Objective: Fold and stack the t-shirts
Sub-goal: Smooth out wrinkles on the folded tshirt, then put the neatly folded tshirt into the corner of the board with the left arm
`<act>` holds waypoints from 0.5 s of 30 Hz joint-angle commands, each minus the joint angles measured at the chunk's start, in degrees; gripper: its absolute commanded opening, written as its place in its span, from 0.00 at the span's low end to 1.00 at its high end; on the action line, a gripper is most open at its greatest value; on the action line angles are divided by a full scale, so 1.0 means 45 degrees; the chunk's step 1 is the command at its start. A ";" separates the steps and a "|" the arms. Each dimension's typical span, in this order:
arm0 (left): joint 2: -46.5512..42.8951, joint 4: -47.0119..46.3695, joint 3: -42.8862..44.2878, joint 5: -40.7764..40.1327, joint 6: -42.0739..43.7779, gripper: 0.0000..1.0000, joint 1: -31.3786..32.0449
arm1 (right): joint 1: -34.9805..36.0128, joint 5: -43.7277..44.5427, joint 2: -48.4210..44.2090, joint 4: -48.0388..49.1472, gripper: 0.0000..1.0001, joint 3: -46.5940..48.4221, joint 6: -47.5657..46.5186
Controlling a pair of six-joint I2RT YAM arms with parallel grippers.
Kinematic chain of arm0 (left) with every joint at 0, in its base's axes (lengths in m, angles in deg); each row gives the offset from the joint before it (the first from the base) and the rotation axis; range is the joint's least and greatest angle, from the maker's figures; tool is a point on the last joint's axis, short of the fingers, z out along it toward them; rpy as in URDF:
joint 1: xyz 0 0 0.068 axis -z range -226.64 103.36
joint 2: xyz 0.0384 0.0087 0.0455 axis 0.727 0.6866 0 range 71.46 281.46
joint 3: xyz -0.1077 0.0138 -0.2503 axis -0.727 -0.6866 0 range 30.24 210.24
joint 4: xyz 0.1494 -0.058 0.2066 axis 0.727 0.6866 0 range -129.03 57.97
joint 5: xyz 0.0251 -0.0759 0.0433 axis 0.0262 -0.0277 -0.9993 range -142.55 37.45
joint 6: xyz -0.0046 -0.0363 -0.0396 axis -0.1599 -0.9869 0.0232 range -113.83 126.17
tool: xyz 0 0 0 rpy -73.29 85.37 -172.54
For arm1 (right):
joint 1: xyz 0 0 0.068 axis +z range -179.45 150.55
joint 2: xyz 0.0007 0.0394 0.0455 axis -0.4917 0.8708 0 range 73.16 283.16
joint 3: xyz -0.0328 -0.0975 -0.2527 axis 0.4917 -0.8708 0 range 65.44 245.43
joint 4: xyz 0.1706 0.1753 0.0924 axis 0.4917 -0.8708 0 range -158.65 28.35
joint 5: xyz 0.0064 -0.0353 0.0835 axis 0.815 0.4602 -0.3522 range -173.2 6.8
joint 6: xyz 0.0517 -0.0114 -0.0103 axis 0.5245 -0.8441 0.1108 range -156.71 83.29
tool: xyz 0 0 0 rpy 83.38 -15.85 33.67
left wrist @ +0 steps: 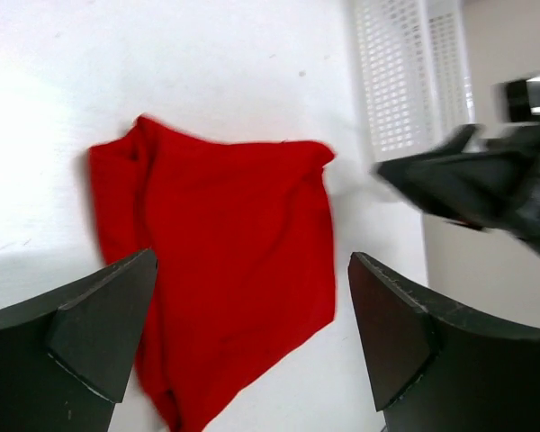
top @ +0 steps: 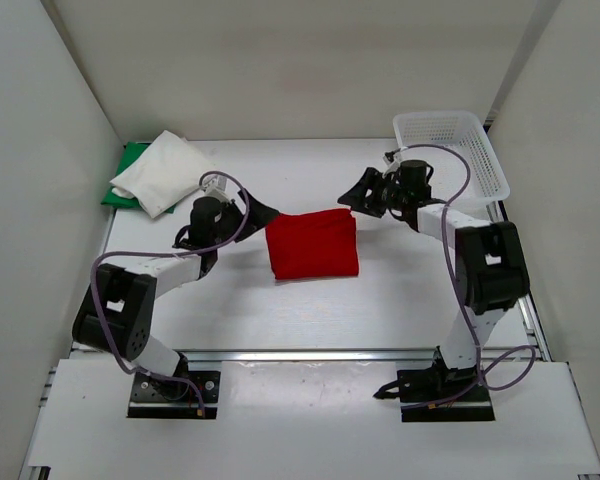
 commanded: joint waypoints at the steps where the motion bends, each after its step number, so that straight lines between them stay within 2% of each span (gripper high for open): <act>1: -0.0071 0.0719 -0.0940 -0.0189 0.0721 0.99 -0.0221 | 0.0462 -0.0085 -0.1969 0.1486 0.63 -0.1162 0.0440; 5: 0.0650 0.2141 -0.0281 -0.0541 0.2028 0.99 0.0442 | 0.0871 0.0383 -0.3414 0.1976 0.66 -0.2512 0.0480; 6: 0.1116 0.2533 0.0032 -0.0657 0.2321 0.95 0.0482 | 0.1028 0.0500 -0.3883 0.1861 0.66 -0.2805 0.0383; 9: 0.2037 0.2148 0.0133 -0.0621 0.2227 0.89 0.0580 | 0.1185 0.0872 -0.4996 0.1858 0.67 -0.3799 0.0147; 13: 0.3870 0.1700 0.1068 0.0334 0.1799 0.88 0.0795 | 0.1166 0.0852 -0.5975 0.2347 0.66 -0.5149 0.0362; 15: 0.4537 0.1387 0.1577 0.0707 0.1506 0.82 0.1242 | 0.1167 0.0912 -0.6133 0.2523 0.66 -0.5580 0.0401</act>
